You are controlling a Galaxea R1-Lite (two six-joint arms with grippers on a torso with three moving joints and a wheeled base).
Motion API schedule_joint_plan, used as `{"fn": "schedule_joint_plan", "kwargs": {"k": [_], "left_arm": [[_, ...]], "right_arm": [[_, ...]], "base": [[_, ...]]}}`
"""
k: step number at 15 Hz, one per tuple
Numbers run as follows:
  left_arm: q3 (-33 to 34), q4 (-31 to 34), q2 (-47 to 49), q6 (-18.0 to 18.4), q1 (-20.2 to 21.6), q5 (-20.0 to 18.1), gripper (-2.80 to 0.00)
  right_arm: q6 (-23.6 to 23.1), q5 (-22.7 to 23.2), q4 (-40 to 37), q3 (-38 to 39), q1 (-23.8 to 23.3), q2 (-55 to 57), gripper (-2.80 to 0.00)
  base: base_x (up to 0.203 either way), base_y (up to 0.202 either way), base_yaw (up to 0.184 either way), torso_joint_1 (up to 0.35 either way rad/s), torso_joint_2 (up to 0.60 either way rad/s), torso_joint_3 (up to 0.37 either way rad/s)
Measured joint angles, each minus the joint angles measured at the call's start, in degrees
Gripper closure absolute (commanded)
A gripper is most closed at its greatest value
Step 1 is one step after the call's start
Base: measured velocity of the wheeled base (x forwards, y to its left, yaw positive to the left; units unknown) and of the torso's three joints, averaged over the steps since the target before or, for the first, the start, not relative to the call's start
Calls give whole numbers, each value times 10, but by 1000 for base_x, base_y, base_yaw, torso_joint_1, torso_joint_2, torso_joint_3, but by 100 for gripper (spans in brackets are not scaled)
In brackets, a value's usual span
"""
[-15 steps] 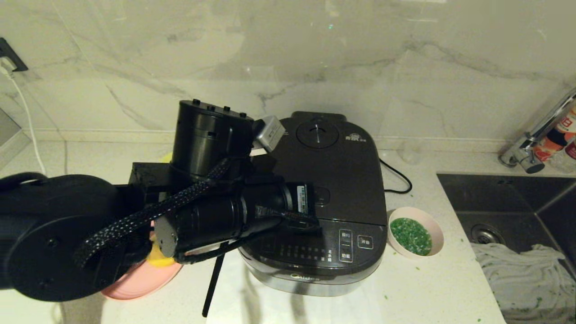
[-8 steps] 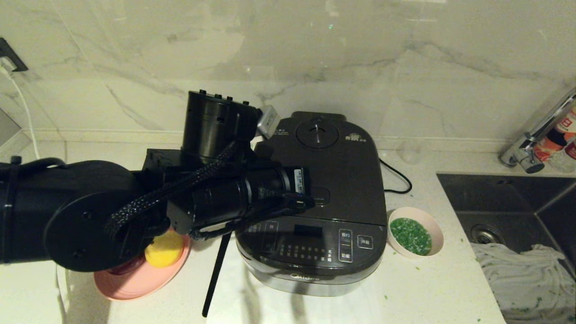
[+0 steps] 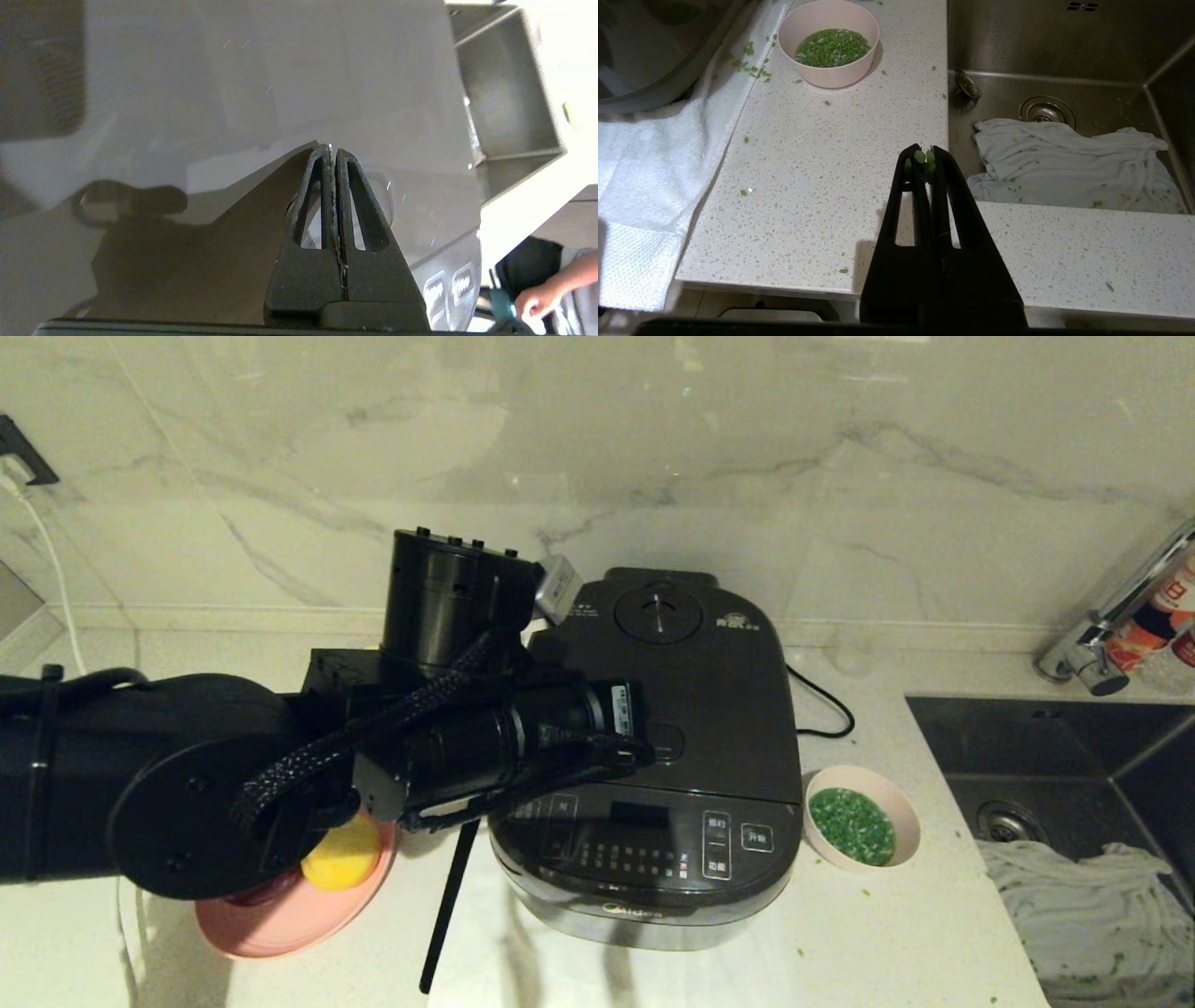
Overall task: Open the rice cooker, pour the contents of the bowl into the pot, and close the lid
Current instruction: Open the rice cooker
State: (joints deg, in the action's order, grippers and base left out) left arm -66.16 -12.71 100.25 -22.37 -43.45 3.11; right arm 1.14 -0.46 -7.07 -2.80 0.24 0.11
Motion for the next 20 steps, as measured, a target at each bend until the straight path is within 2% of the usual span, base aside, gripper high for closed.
{"fn": "schedule_joint_plan", "kwargs": {"k": [6, 13, 20], "left_arm": [[21, 30, -40, -2, -2, -1, 0], [50, 21, -47, -12, -12, -6, 0], [50, 21, -42, -15, -21, -11, 0]], "right_arm": [[0, 0, 0, 0, 0, 0, 0], [0, 0, 0, 0, 0, 0, 0], [0, 0, 0, 0, 0, 0, 0]], "base": [[0, 0, 0, 0, 0, 0], [0, 0, 0, 0, 0, 0], [0, 0, 0, 0, 0, 0]]}}
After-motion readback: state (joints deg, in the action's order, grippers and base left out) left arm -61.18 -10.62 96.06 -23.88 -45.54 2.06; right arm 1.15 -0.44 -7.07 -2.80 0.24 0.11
